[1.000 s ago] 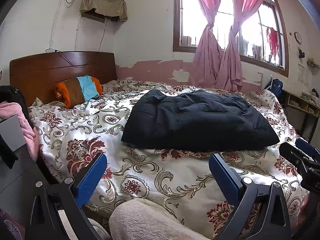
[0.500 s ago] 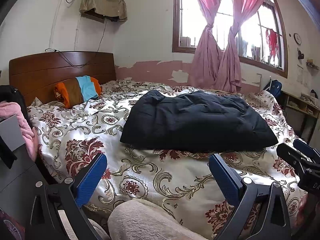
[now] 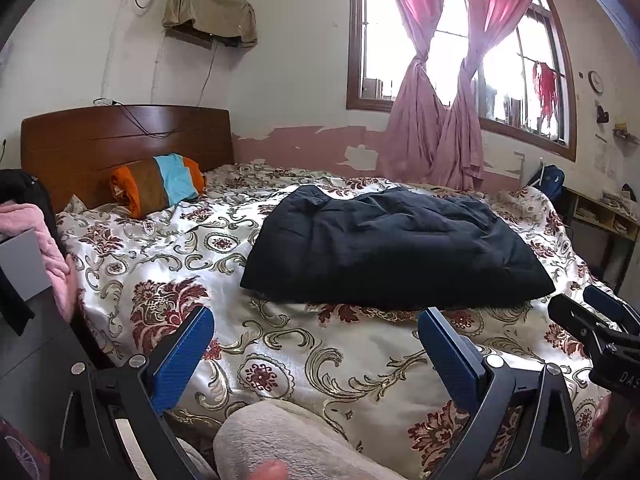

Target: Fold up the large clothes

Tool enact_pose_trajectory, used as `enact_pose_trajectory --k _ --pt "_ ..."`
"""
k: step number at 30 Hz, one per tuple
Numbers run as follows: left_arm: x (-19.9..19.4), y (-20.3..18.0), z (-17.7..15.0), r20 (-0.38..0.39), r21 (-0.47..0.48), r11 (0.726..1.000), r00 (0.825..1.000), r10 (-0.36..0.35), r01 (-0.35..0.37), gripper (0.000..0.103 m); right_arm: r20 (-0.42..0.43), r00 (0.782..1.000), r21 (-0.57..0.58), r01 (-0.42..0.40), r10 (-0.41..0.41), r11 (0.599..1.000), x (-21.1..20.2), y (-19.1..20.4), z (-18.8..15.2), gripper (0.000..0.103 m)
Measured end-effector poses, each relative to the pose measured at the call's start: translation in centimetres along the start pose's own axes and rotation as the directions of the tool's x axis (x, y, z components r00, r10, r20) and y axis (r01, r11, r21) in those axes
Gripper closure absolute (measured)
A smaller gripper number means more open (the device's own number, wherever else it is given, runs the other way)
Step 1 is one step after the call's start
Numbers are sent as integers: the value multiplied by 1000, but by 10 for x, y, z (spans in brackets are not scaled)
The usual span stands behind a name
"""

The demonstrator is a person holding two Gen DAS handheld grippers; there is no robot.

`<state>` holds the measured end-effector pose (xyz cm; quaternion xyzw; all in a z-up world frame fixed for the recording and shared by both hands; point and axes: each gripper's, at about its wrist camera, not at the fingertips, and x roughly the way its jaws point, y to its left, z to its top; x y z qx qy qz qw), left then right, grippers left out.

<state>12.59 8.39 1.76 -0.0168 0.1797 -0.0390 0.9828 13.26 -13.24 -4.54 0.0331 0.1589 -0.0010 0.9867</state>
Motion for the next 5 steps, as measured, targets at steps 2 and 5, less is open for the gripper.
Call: enact_pose_trajectory --k 2,5 --pt "1 2 -1 -5 -15 1000 1000 -3 3 1 -2 1000 1 1 -1 1000 0 0 -1 3" --pt "2 5 -2 -10 -38 999 1000 -13 12 1 -6 1000 4 5 -5 1000 0 2 -3 3"
